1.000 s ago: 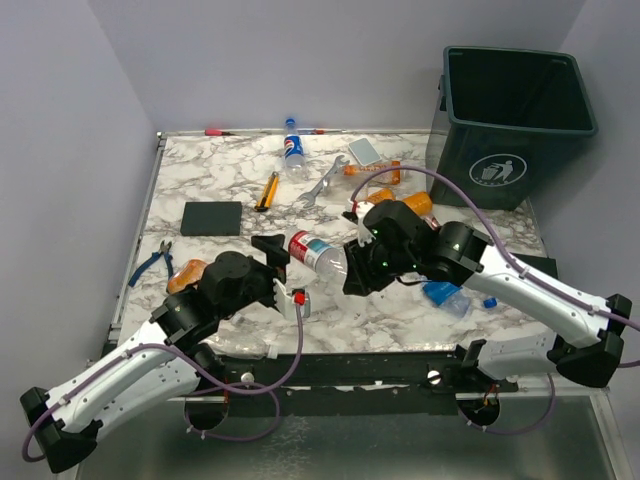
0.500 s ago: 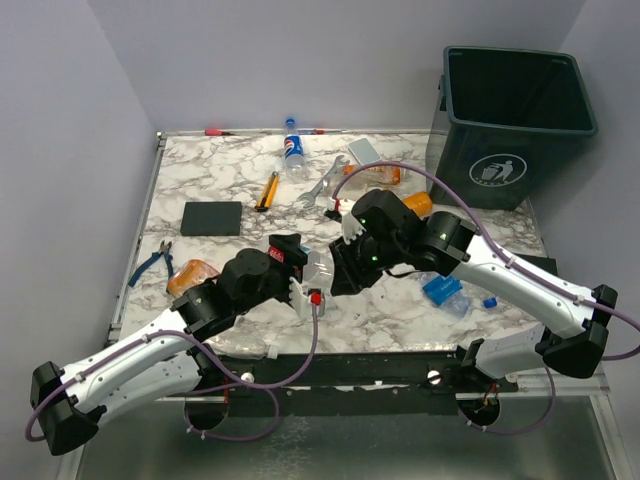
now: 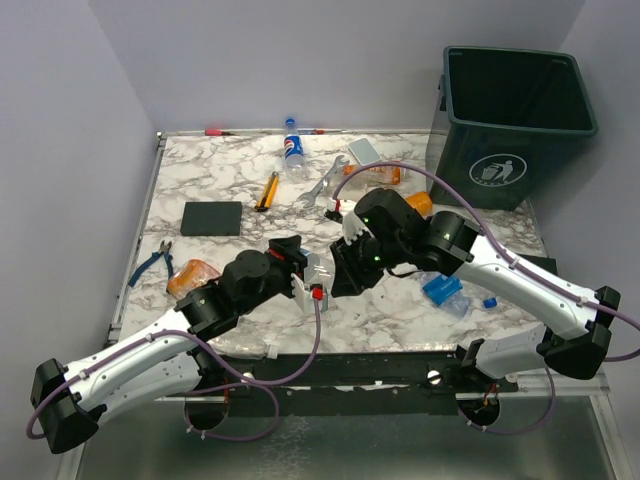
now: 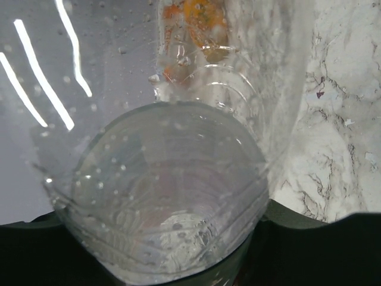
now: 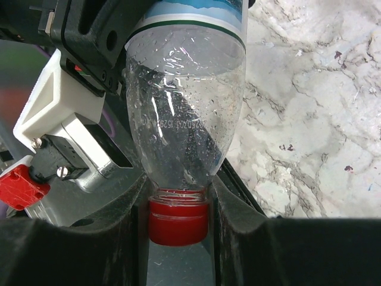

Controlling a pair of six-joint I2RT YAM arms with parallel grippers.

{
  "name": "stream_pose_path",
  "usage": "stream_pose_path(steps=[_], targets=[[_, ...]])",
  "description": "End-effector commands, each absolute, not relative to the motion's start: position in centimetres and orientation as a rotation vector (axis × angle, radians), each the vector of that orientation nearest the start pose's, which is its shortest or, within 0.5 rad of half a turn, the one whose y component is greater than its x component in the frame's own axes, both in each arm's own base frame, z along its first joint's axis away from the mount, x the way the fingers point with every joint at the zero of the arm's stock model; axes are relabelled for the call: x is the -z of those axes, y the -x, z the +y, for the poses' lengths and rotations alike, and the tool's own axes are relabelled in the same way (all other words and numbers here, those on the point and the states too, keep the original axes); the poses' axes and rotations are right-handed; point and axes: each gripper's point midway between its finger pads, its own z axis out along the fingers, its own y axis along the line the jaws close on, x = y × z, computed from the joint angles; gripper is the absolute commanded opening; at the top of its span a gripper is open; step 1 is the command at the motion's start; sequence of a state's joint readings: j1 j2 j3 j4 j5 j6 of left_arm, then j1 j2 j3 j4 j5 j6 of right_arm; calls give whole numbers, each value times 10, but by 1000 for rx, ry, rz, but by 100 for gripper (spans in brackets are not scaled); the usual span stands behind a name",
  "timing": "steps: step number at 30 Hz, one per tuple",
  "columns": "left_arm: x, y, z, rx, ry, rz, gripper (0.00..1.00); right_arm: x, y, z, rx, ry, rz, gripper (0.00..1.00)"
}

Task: Put the plastic bottles in the bin
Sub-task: Place the plastic bottle in the trash bin.

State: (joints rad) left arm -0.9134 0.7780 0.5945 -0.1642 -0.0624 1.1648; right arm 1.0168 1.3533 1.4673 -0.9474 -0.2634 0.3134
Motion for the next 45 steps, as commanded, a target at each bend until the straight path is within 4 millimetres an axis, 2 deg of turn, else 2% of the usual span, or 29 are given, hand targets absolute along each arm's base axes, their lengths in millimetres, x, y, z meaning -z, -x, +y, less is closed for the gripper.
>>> stream_pose_path(steps=[1,2,5,7,9,12,15,17,19,22,26,29,34,40,45], targets=[[-218,-229,-214,-222,-1583,1028,50,-274,-111,310,-981,1076,2305,0],[-221,-229,-214,-214,-1568,1034,49,-278,-110,311,-994,1077,2292,10],[-226,-228,-214,-186,-1528,1057,47,-292,-111,308,-1000,1052,2254,59],[-227,-227,-214,-169,-1510,1072,46,-303,-114,305,-988,1017,2230,76],[-229,-226,-215,-140,-1485,1093,44,-316,-117,301,-977,982,2201,83],[-232,-222,-220,-60,-1440,1127,40,-340,-128,294,-939,906,2129,85],[-237,-213,-229,91,-1361,1192,38,-380,-145,282,-915,761,1953,86],[-240,-202,-241,253,-1304,1247,38,-406,-151,271,-941,654,1801,86],[-245,-188,-255,445,-1230,1317,38,-418,-154,261,-964,572,1673,86],[-256,-166,-278,764,-1087,1419,38,-436,-148,247,-1026,501,1506,85],[-269,-142,-302,1127,-903,1499,38,-434,-152,251,-1047,467,1472,86],[-279,-134,-308,1257,-830,1502,38,-433,-156,262,-1073,459,1468,87],[-288,-134,-305,1276,-784,1495,37,-441,-164,282,-1127,429,1427,88],[-284,-132,-308,1300,-785,1526,35,-442,-176,311,-1147,460,1439,88],[-284,-132,-305,1293,-773,1527,34,-438,-189,324,-1111,452,1475,86]])
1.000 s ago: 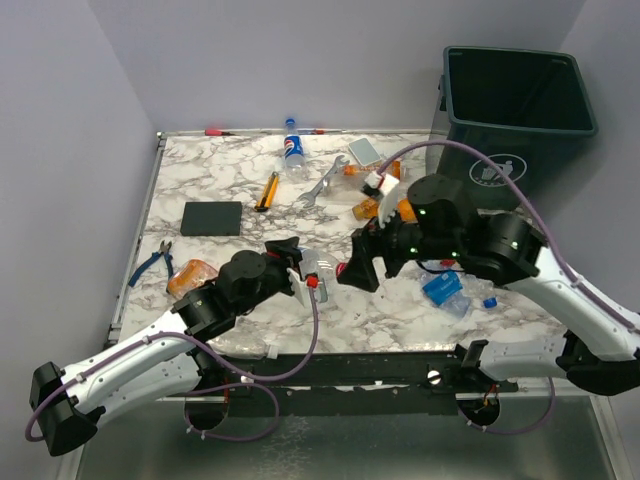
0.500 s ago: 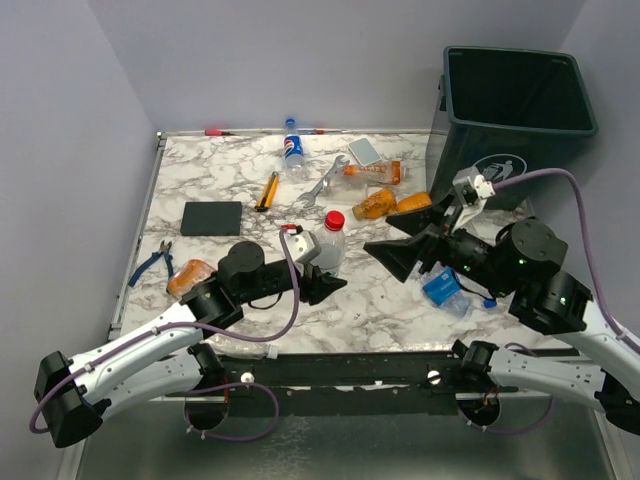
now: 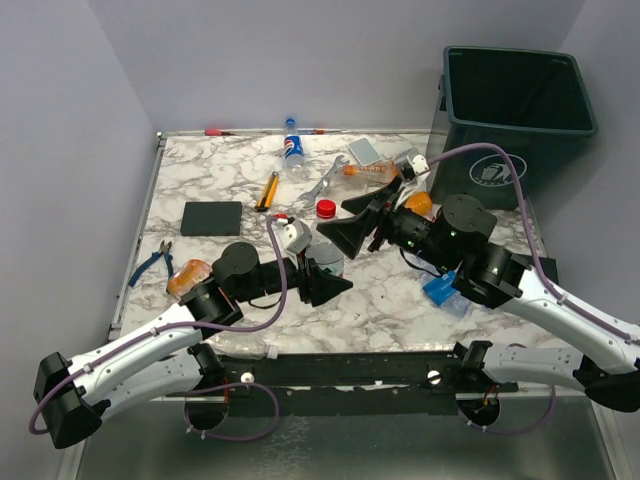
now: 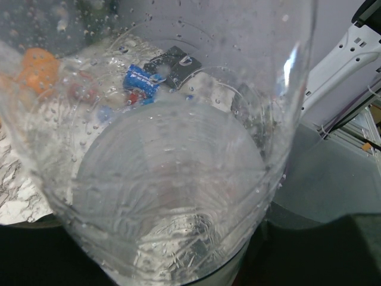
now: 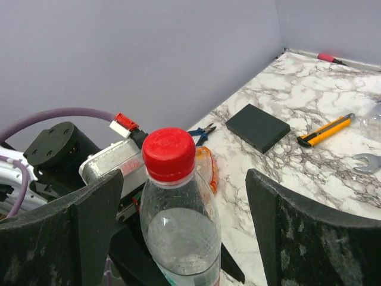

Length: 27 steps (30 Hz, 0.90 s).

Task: Put the plastic bottles in the bin
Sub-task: Place the plastic bottle in the trash bin.

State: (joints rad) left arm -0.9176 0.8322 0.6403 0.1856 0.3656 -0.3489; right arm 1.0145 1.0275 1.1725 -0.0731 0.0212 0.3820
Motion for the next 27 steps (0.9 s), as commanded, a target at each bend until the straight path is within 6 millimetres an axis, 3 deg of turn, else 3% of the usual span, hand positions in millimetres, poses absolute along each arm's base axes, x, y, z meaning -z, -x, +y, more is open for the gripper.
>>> stream_pose_path(steps=[1,6,10,15,22,24,25,27], targets=[[-285,-132,-305,1291,-772,1522,34,-437,-192,326,-1101,453,1482,86],[-284,-132,-303,1284,-772,1523,33,-435,-200,333,-1083,440,1505,79],[-283,-132,-302,1278,-772,1524,33,-430,-199,341,-1097,464,1524,63],[-283,-133,-299,1260,-766,1515,33,-423,-199,347,-1106,483,1553,59],[-283,-135,-297,1241,-754,1513,36,-418,-191,356,-1142,545,1588,35],[-283,-136,-296,1236,-749,1513,42,-416,-189,356,-1144,557,1597,26],[-282,-137,-295,1231,-745,1515,50,-416,-189,356,-1143,559,1599,21],[-283,-139,-293,1218,-728,1511,79,-416,-188,353,-1134,561,1606,2]])
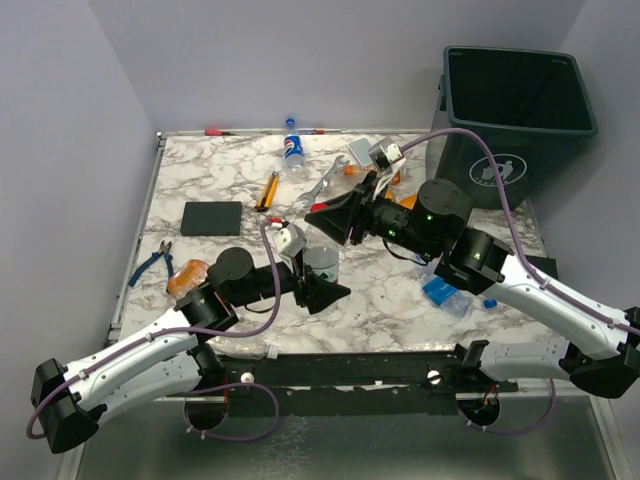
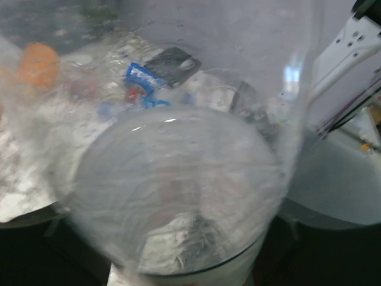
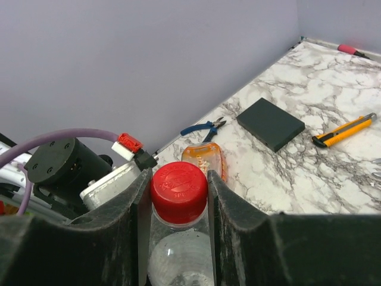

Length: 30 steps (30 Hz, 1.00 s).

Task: Put the plastic bottles in the bin
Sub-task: Place the plastic bottle in the trash bin.

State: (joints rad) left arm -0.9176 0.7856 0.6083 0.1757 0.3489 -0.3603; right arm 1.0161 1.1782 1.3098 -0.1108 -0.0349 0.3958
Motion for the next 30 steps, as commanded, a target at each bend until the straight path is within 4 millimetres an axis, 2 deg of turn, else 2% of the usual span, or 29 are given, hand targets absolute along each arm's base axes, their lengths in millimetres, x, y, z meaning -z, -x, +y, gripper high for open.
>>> stream_pose_path(steps=[1,2,4,6,8,10,11,12,15,17,19,23,26,28,30], targets=[[-283,-141,-291,1206,-713,1511,95,-418,-189,350,-1125,555,1605,0],[-284,-143,-288,1192,-692,1509,99,-420,-190,347,-1107,547,1606,0],[-288,-149,-280,1158,-638,1498,99,-430,-197,335,-1039,516,1601,0],[-293,-155,-268,1118,-564,1479,99,-450,-206,317,-940,480,1576,0],[-298,-164,-252,1064,-469,1466,99,-479,-220,290,-794,410,1543,0],[-303,-171,-233,1001,-380,1445,99,-511,-239,255,-601,314,1501,0],[-302,-174,-224,972,-344,1444,99,-529,-250,230,-486,225,1474,0],[-300,-176,-217,949,-314,1441,99,-551,-256,212,-397,173,1423,0],[-296,-175,-202,929,-255,1425,99,-600,-273,148,-94,-22,1266,0],[-290,-174,-196,935,-223,1424,99,-633,-276,107,14,-182,1130,0],[-285,-173,-191,944,-193,1432,99,-654,-279,73,81,-310,1020,0],[-284,-170,-182,951,-150,1427,99,-673,-294,16,200,-498,789,0],[-282,-175,-171,901,-104,1436,99,-676,-332,-15,319,-575,747,0],[-278,-180,-165,863,-75,1450,99,-667,-364,-35,380,-616,755,0],[-278,-183,-162,849,-50,1457,99,-642,-398,-65,340,-693,821,0]])
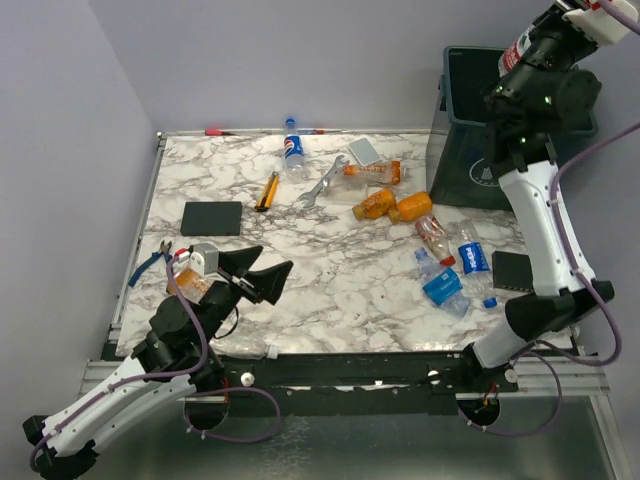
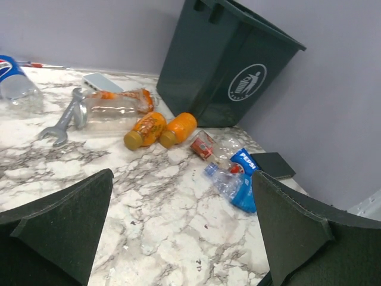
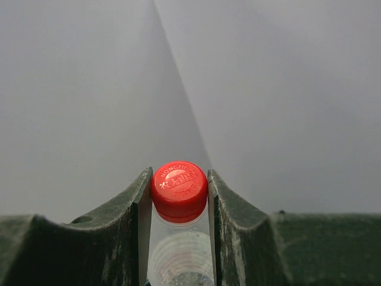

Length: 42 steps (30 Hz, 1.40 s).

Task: Put the plastic bottles in the bin
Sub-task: Place the plastic bottle in the trash bin.

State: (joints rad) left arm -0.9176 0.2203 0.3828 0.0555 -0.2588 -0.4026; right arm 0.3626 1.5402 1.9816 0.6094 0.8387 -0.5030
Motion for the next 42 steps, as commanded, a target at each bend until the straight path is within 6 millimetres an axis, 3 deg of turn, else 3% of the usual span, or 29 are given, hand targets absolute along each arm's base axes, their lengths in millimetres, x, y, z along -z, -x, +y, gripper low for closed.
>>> stream_pose_path(steps=[1,6,11,12,13,14,16,20,23,25,28,31,33,38,42], targets=[[-276,-183,-162,845,-51,1467,99,-624,-410,-83,359,-754,846,0],[-270,-179,-168,868,-74,1498,99,-549,-443,-132,507,-872,942,0],[-267,-183,-170,838,-93,1515,99,-510,-467,-140,531,-836,1039,1],[-267,-183,-170,833,-95,1518,99,-507,-470,-138,525,-823,1051,9],[-266,-184,-171,828,-98,1521,99,-507,-474,-135,505,-810,1059,24],[-266,-185,-171,822,-101,1526,99,-508,-479,-132,473,-794,1068,46],[-264,-186,-172,812,-104,1534,99,-512,-484,-126,434,-774,1079,71],[-260,-188,-176,801,-120,1553,99,-528,-482,-117,316,-785,1052,81],[-256,-190,-178,794,-122,1569,99,-554,-471,-101,121,-785,987,83],[-253,-192,-178,783,-117,1581,99,-573,-461,-79,-60,-745,973,83],[-250,-196,-175,755,-90,1595,99,-597,-435,-26,-354,-575,976,82],[-246,-200,-170,721,-59,1611,99,-607,-397,33,-563,-374,984,82],[-243,-203,-166,696,-40,1622,99,-599,-376,57,-600,-299,1029,82],[-238,-206,-162,662,-19,1638,99,-549,-347,58,-550,-286,1170,83],[-236,-207,-162,652,-19,1647,99,-510,-332,78,-577,-176,1355,83]])
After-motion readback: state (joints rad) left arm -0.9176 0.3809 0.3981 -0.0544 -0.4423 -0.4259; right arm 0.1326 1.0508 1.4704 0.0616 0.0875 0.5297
